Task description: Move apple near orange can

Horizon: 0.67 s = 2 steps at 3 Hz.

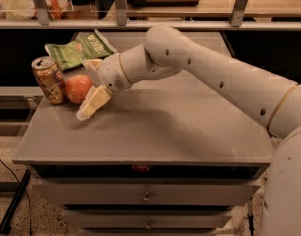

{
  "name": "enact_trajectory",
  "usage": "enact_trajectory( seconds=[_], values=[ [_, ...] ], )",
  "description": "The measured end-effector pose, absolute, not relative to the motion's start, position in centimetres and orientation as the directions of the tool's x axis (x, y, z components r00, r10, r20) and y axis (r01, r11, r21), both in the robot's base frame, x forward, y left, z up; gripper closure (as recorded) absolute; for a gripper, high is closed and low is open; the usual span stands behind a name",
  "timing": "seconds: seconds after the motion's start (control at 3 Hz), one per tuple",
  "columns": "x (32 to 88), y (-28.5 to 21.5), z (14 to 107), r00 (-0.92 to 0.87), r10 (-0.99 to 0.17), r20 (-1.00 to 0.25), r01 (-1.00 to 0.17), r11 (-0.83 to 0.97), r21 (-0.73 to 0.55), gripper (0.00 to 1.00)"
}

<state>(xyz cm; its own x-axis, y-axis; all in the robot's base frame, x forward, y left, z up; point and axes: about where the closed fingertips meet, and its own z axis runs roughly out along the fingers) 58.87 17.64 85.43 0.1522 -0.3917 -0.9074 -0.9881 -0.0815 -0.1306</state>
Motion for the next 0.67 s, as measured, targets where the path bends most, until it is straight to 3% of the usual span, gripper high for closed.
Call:
enact_trajectory(
  seconds=[0.67],
  values=[
    [59.84,16.61,85.98,0.161,-0.404,-0.901,-0.986,-0.097,-0.133,0.0]
  ],
)
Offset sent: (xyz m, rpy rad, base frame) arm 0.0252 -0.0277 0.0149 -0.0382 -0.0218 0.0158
